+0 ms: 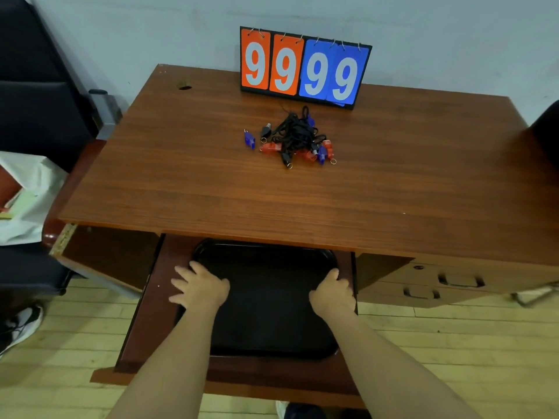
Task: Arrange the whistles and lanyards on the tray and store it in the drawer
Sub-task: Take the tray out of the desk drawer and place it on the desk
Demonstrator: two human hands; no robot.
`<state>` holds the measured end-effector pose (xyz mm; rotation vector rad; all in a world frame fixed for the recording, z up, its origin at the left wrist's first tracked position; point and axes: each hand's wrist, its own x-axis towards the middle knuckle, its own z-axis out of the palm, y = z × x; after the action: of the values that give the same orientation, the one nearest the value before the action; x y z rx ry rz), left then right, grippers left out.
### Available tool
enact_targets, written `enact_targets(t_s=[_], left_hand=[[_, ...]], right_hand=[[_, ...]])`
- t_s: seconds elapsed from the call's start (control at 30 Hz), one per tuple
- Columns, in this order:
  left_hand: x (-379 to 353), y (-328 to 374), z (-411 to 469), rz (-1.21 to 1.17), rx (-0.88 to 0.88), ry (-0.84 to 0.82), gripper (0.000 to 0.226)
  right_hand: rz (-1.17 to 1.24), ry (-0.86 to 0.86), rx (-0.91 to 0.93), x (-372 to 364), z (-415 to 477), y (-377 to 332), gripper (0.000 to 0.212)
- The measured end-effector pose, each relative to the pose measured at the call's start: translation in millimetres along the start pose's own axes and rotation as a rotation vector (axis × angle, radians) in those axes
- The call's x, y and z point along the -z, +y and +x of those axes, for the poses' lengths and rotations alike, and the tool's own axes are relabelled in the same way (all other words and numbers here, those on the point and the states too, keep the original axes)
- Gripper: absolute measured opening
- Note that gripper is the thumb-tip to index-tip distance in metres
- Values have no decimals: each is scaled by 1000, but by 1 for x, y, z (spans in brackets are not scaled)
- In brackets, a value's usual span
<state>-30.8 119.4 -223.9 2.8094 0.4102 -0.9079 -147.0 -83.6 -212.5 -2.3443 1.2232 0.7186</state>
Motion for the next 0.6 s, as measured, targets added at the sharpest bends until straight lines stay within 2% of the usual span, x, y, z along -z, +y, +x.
enact_targets(t_s=[0.1,0.23,0.33,0.47,0.6], left_hand=[[-6,-12,1,-127,57,-26,90],[-1,-17,3,-221,160,44,60],[2,-22,-1,-218,287,30,48],[5,-26,-12,-170,211,133,45],[29,-19,-23,-169,241,145,50]], right_hand=[[118,-18,-15,0,1,4,75],[303,-66,-130,7,7,12,60],[294,-130,-164,7,7,19,50],[280,-91,-159,9,-3,20,48],[247,-92,-146,26,-9,14,58]])
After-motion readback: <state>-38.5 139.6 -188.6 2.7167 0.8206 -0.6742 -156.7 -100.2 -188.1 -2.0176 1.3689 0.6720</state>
